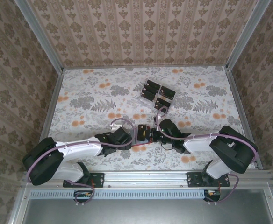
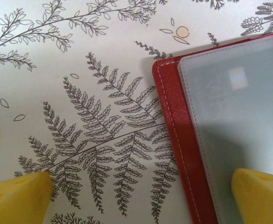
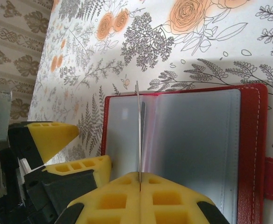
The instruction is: Put the credit cards into the card holder
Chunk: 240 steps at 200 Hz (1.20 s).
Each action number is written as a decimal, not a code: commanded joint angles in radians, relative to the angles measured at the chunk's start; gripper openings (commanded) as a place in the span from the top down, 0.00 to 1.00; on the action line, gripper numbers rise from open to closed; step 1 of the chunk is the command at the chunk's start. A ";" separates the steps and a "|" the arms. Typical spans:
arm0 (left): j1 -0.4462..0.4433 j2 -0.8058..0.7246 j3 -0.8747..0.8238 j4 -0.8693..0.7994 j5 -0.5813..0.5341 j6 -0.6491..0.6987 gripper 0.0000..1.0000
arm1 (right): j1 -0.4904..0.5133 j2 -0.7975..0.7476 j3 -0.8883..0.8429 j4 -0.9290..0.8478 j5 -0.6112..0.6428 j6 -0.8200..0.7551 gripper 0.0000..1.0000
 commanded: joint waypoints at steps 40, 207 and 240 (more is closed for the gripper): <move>-0.007 0.002 -0.030 -0.050 -0.027 -0.029 0.00 | 0.000 0.062 0.003 0.105 -0.019 0.031 1.00; -0.008 -0.011 -0.050 -0.047 -0.032 -0.034 0.00 | 0.001 0.165 -0.006 0.165 -0.093 0.039 1.00; -0.009 -0.015 -0.050 -0.051 -0.034 -0.031 0.00 | 0.001 0.165 -0.005 0.120 -0.119 0.020 1.00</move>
